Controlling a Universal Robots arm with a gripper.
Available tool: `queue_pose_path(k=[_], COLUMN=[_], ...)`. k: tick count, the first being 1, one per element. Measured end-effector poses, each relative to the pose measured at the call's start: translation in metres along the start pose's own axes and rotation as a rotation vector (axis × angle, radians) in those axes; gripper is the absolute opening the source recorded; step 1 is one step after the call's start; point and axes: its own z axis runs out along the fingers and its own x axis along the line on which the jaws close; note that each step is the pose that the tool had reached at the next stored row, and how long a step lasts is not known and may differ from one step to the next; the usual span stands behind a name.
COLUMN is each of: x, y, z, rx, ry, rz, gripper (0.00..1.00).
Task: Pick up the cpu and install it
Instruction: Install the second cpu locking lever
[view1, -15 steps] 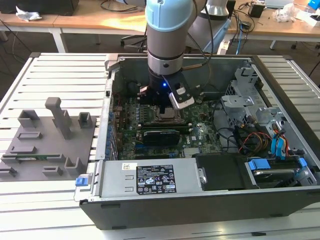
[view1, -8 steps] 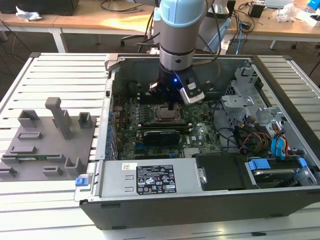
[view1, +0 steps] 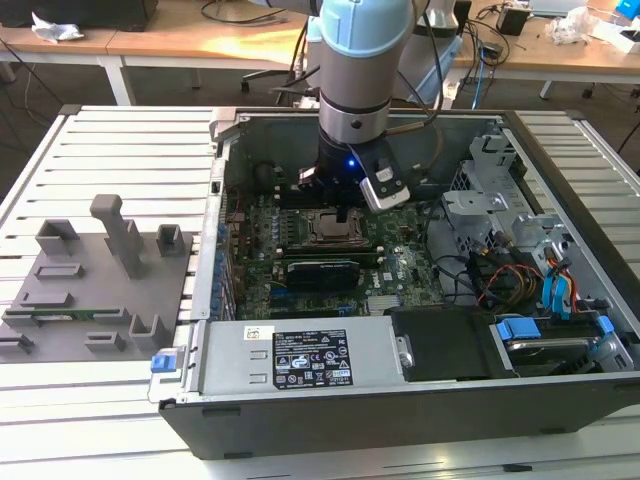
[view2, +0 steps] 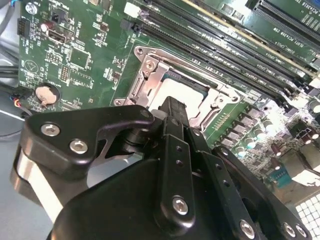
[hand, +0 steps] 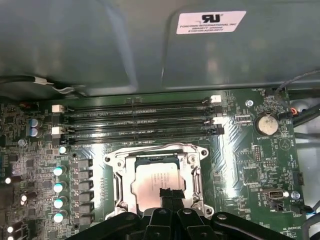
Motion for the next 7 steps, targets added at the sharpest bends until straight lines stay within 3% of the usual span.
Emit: queue_pose_path(k=[7], x=[0.001], y=[-0.0001], z=[-0.0001], rx=[0.0], ry=[0.0001], rz=[0.0], gripper=[0.11])
